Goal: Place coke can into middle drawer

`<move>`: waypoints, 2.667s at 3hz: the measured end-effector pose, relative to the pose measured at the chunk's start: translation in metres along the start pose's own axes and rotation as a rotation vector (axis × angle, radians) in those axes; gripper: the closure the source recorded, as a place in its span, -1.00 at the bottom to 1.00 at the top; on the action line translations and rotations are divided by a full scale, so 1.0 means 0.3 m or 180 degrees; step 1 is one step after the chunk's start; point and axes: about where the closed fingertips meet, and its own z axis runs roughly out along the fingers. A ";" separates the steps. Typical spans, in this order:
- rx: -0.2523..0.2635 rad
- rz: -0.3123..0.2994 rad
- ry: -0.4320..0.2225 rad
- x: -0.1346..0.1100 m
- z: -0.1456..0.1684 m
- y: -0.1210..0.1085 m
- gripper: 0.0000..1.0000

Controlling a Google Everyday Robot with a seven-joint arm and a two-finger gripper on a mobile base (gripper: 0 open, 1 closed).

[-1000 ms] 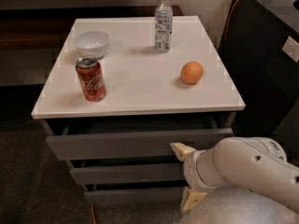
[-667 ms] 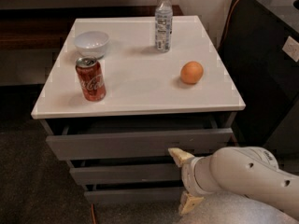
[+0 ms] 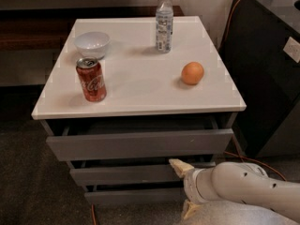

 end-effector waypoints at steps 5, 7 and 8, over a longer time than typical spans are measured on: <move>0.0237 0.0233 0.0011 0.297 0.311 -0.025 -1.00; 0.0347 0.0361 0.0097 0.368 0.349 -0.094 -0.66; 0.0320 0.0428 0.0097 0.382 0.372 -0.118 -0.04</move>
Offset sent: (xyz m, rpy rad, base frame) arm 0.0164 -0.0146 -0.0880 0.0002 0.0211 0.0188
